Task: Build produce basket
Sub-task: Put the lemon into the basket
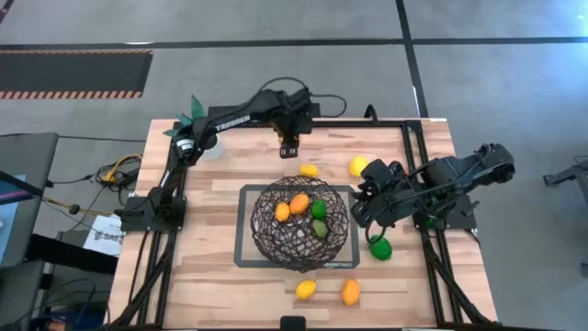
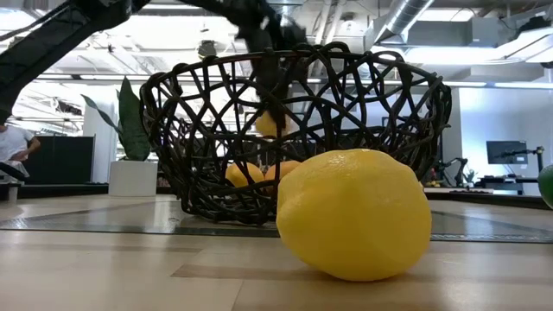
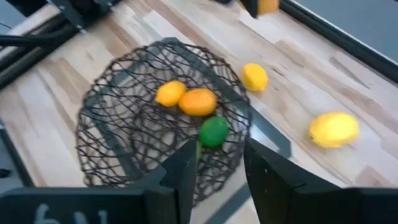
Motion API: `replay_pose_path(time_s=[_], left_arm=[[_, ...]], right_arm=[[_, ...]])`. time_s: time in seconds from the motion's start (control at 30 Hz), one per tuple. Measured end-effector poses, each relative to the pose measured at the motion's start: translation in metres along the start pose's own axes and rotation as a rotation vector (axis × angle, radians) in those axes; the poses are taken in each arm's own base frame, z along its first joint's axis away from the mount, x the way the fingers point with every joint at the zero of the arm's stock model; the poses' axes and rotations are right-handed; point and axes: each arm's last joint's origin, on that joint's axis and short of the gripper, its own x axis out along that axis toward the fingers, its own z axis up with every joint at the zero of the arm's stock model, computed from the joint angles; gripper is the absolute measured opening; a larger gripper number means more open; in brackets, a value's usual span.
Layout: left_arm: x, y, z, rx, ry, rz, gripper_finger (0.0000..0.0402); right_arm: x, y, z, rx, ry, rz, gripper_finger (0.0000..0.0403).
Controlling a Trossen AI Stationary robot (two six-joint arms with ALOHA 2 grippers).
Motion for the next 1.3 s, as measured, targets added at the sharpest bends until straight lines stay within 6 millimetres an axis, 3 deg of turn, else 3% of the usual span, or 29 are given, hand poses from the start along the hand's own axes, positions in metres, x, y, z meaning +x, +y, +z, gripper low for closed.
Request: replay_pose_path(time_s=[0.2, 0.37, 0.63, 0.8, 1.03, 1.2, 1.3], left_arm=[[-0.048, -0.032, 0.011, 0.010, 0.019, -0.061, 0.0188], [-0.068, -0.083, 0.014, 0.043, 0.053, -0.182, 0.0188], [-0.080, -0.174, 0.027, 0.080, 0.072, -0.259, 0.0187], [-0.083, -0.214, 0.029, 0.027, 0.077, -0.302, 0.0187], [-0.049, -0.245, 0.028, -0.121, 0.127, -0.202, 0.0187], [-0.010, -0.250, 0.020, -0.186, 0.163, -0.094, 0.0187], [0.013, -0.254, 0.018, -0.184, 0.140, -0.126, 0.0187]], right_arm=[[-0.007, -0.019, 0.001, -0.029, 0.027, -0.071, 0.0130], [-0.013, -0.032, 0.007, -0.093, 0.011, -0.078, 0.0121], [-0.021, -0.051, 0.017, -0.210, -0.019, -0.093, 0.0122], [-0.028, -0.061, 0.019, -0.266, -0.033, -0.086, 0.0122], [-0.035, -0.067, 0.019, -0.284, -0.047, -0.066, 0.0122], [-0.038, -0.064, 0.015, -0.284, -0.045, -0.041, 0.0122], [-0.038, -0.059, 0.012, -0.272, -0.043, -0.026, 0.0122]])
